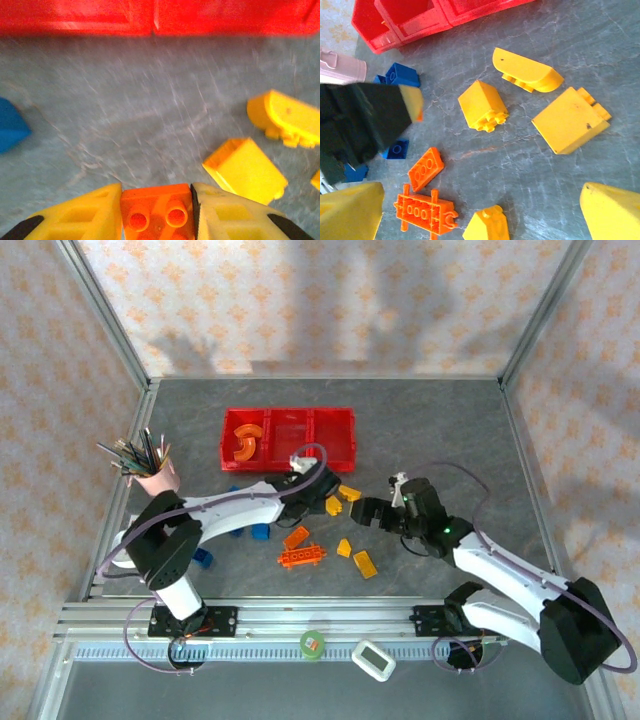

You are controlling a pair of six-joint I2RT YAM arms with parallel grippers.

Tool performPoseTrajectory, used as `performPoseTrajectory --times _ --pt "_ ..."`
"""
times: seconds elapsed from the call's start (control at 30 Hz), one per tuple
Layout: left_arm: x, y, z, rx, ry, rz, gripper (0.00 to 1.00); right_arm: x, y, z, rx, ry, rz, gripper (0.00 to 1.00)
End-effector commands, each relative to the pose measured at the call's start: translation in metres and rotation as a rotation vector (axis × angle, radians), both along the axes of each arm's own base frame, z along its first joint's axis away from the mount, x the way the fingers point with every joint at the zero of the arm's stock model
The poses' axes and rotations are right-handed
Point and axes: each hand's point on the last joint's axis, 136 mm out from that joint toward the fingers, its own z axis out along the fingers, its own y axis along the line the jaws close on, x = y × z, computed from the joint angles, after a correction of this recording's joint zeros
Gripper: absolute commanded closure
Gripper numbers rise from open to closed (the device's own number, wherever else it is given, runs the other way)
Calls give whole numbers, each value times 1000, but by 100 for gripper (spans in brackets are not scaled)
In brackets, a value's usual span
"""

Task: Sort the legos into containers by color
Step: Place the lego in the container, then pick up the lego from the middle-left of the table.

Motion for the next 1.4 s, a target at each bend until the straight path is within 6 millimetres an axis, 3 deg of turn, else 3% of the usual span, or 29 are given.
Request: performPoseTrajectory --times 0.0,0.17,0.2,0.47,0.7,0.77,1.0,1.1,1.23,1.37 --pt "25 34 36 44 -91 68 64 18 17 28 65 -66 23 0" --pt "64 82 64 40 -167 169 63 40 38 49 115 -109 25 0" --pt "72 91 66 50 -167 177 63 46 42 46 111 -98 21 0" --pt "133 161 65 76 -176 310 64 67 57 49 130 -106 4 0" --pt "178 179 53 102 -165 327 62 76 58 46 98 -109 -13 0" --pt "184 178 55 108 -172 317 54 77 58 49 96 -114 -12 0" --pt "181 179 49 115 -137 308 45 75 55 48 79 -112 -11 0" --pt "170 172 60 67 -149 285 44 70 55 46 83 -102 -2 0" --pt "141 157 65 11 -144 233 43 58 49 34 42 -69 12 0" --pt "96 129 54 -2 -99 141 42 40 44 14 -26 -28 26 0"
